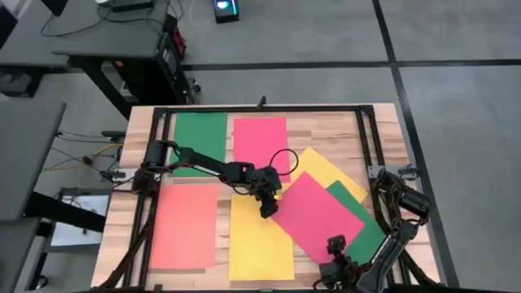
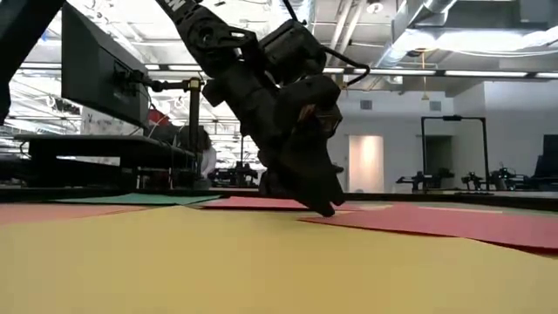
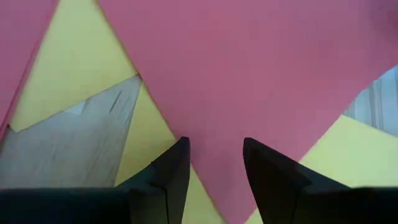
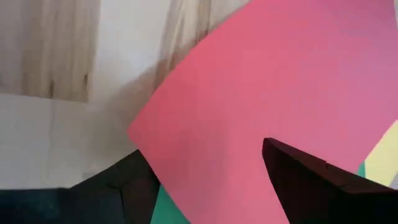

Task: Organize paper
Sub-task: Stack the pink paper on top of the pink paper

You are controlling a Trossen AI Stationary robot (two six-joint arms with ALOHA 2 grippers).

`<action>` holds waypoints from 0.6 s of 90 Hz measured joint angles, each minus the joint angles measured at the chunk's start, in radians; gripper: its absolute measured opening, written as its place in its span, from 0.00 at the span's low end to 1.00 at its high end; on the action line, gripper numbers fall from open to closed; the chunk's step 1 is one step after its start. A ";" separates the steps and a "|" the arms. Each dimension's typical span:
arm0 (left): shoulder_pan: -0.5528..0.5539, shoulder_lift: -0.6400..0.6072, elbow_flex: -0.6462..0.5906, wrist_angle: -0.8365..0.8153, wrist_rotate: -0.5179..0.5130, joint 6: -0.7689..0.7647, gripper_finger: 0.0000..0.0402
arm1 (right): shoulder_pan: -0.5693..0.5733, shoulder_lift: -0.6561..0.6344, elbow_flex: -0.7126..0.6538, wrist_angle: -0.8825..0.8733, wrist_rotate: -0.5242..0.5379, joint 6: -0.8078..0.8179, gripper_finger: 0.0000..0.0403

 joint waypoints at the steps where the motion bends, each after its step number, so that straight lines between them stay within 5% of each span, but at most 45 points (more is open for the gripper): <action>1: 0.000 0.000 0.000 0.000 0.000 0.000 0.33 | 0.000 0.000 0.000 -0.002 0.000 0.003 0.65; 27: 0.000 0.000 0.000 0.000 0.000 0.001 0.33 | -0.006 -0.001 0.001 -0.070 0.000 0.104 0.58; 54: 0.000 0.000 -0.001 0.000 0.000 0.002 0.33 | -0.019 -0.003 0.003 -0.036 -0.003 0.104 0.20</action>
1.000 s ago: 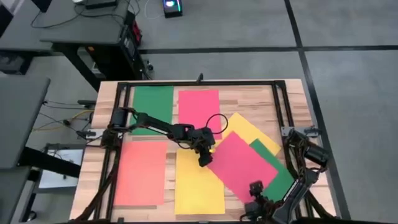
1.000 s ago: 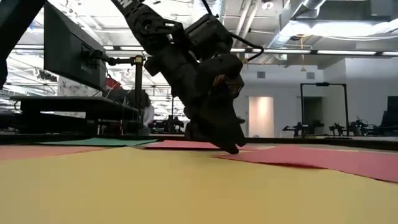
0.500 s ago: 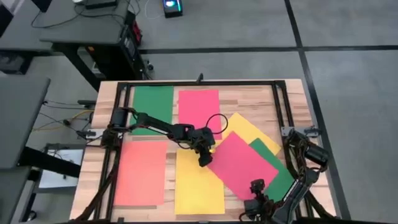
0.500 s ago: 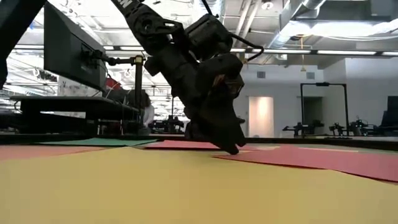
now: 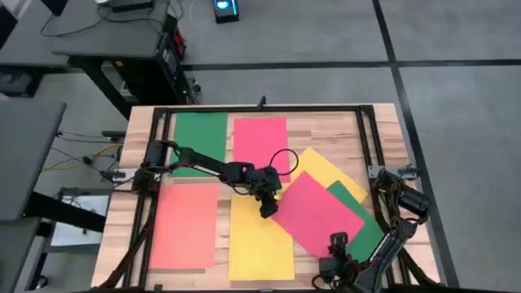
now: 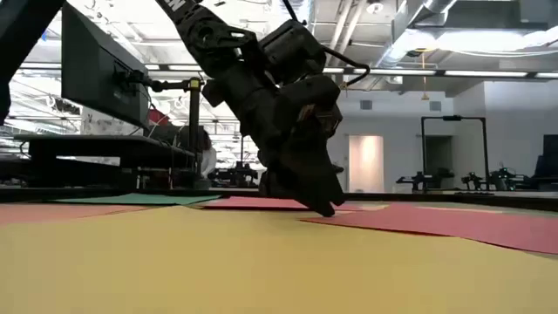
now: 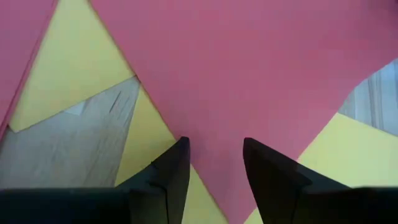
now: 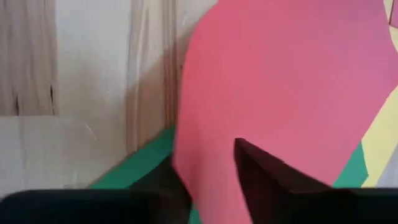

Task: Organize paper
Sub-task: Stack the pink paper on top of the pink paper

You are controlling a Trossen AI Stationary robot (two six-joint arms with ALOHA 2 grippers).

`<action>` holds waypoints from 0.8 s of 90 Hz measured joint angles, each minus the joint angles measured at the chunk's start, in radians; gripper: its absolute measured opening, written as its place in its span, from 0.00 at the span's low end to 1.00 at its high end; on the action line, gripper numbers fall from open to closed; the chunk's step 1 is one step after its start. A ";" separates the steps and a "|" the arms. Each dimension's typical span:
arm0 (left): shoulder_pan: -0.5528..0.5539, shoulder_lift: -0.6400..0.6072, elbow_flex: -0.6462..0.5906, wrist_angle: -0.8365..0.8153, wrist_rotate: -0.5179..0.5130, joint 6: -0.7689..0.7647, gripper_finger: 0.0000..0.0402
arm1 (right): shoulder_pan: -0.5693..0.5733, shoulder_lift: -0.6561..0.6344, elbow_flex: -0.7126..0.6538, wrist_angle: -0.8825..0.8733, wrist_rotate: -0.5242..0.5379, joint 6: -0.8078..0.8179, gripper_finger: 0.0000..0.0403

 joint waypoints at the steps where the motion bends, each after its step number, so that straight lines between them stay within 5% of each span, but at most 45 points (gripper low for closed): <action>1: 0.000 0.000 0.000 0.000 0.000 0.000 0.33 | 0.000 0.000 0.000 0.001 -0.001 0.000 0.18; 13: 0.000 0.000 0.000 0.003 0.000 0.003 0.33 | 0.000 0.000 0.000 0.001 -0.008 -0.003 0.02; 43: 0.004 0.001 0.042 0.012 -0.003 0.089 0.33 | 0.000 -0.001 0.126 -0.207 -0.012 0.057 0.00; 72: 0.000 -0.005 0.266 -0.160 -0.038 0.272 0.33 | -0.022 -0.014 0.247 -0.340 0.040 0.067 0.00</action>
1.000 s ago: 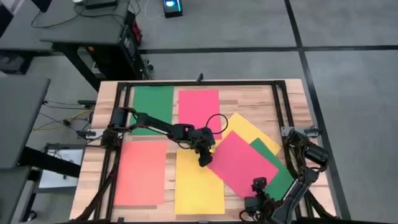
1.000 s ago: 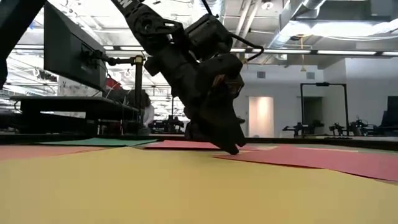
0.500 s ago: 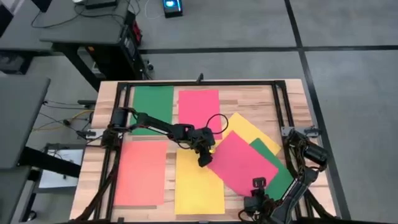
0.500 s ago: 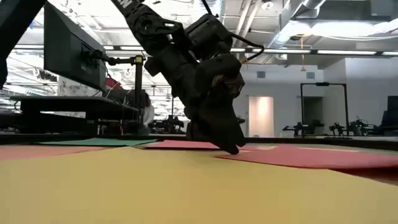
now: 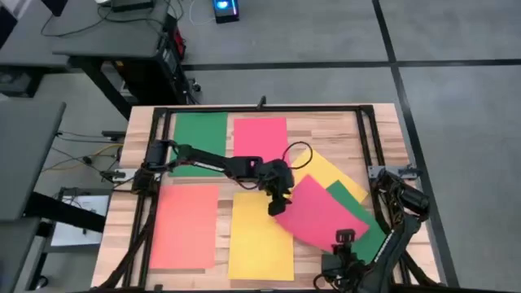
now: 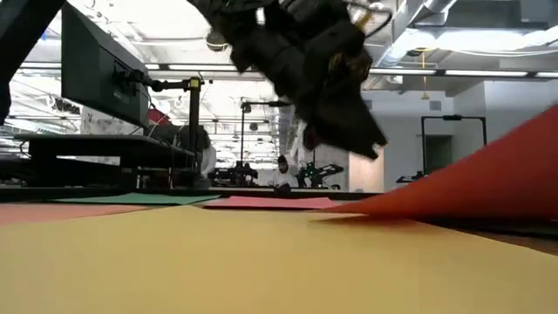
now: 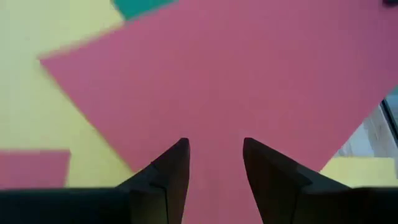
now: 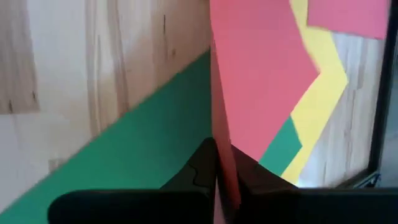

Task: Organize paper
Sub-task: Stack the pink paper on top of the pink paper

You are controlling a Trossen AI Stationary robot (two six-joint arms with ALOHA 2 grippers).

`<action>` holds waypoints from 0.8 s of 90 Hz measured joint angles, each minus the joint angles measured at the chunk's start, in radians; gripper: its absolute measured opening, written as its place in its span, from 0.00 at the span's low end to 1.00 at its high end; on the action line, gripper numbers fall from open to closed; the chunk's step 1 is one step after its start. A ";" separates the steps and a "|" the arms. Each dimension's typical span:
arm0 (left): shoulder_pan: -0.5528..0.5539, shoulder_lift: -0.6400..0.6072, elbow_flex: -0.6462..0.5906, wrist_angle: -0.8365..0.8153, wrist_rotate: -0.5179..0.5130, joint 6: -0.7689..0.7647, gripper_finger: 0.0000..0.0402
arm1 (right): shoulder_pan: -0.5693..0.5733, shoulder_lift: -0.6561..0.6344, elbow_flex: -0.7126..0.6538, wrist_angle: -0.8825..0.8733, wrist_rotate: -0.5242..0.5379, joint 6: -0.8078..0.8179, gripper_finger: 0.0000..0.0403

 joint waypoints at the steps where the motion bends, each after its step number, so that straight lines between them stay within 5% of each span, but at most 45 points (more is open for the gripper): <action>1: -0.001 0.000 0.011 -0.019 -0.006 0.008 0.33 | -0.003 -0.001 0.002 -0.001 0.002 -0.002 0.00; 27: -0.063 -0.129 0.246 -0.469 -0.247 0.208 0.33 | -0.121 -0.001 0.032 -0.003 0.133 -0.096 0.00; 52: -0.188 -0.419 0.243 -0.641 -0.469 0.199 0.33 | -0.259 -0.023 0.190 -0.002 0.252 -0.362 0.00; 72: -0.306 -0.561 0.090 -0.643 -0.610 0.179 0.33 | -0.311 -0.050 0.364 -0.003 0.295 -0.524 0.00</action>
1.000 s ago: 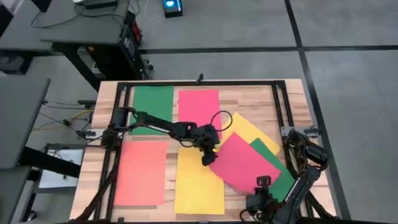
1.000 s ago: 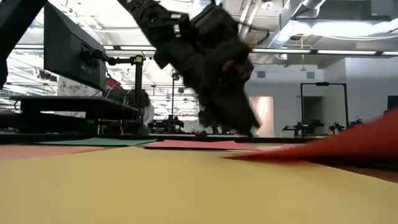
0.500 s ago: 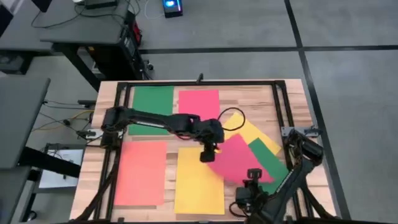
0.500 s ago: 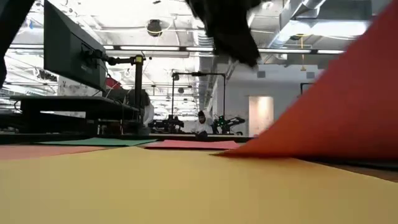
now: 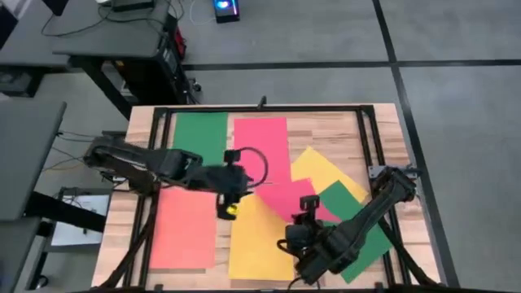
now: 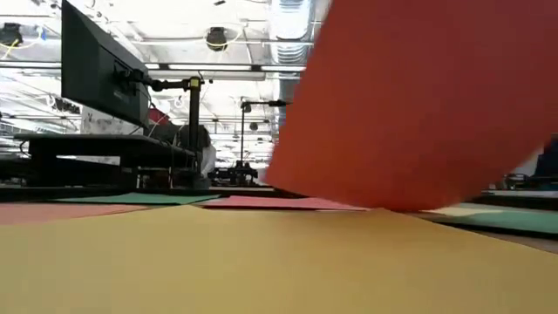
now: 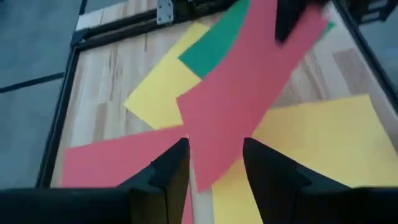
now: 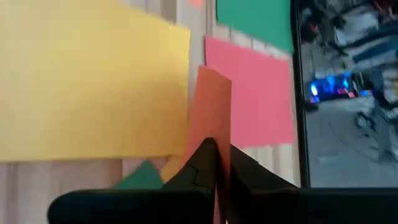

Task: Organize paper
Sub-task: Stack the pink paper on top of the pink paper

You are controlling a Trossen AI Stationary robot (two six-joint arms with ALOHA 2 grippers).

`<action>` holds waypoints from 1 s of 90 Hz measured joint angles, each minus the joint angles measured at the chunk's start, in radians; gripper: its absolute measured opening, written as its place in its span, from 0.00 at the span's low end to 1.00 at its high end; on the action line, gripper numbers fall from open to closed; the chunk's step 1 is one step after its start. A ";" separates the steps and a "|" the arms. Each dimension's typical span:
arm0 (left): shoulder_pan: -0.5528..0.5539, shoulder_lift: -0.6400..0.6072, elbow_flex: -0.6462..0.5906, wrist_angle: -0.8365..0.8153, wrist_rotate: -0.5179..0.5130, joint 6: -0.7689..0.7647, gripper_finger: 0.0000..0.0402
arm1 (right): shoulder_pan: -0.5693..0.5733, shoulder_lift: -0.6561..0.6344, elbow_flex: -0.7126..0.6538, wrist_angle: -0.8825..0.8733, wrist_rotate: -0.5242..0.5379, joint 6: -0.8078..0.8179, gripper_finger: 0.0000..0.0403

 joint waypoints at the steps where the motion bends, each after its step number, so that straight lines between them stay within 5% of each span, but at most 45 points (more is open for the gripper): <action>1: -0.005 -0.005 -0.009 0.002 -0.005 -0.004 0.33 | -0.002 0.000 0.011 0.000 0.000 -0.009 0.00; 23: -0.053 -0.091 -0.268 0.189 -0.038 -0.019 0.33 | -0.058 -0.002 0.235 -0.002 0.002 -0.199 0.00; 37: -0.055 -0.111 -0.387 0.362 -0.031 0.029 0.33 | -0.115 -0.020 0.228 0.000 0.001 -0.264 0.00; 90: 0.028 -0.187 -0.500 0.465 -0.022 0.043 0.34 | -0.264 -0.015 0.226 0.025 0.037 -0.459 0.00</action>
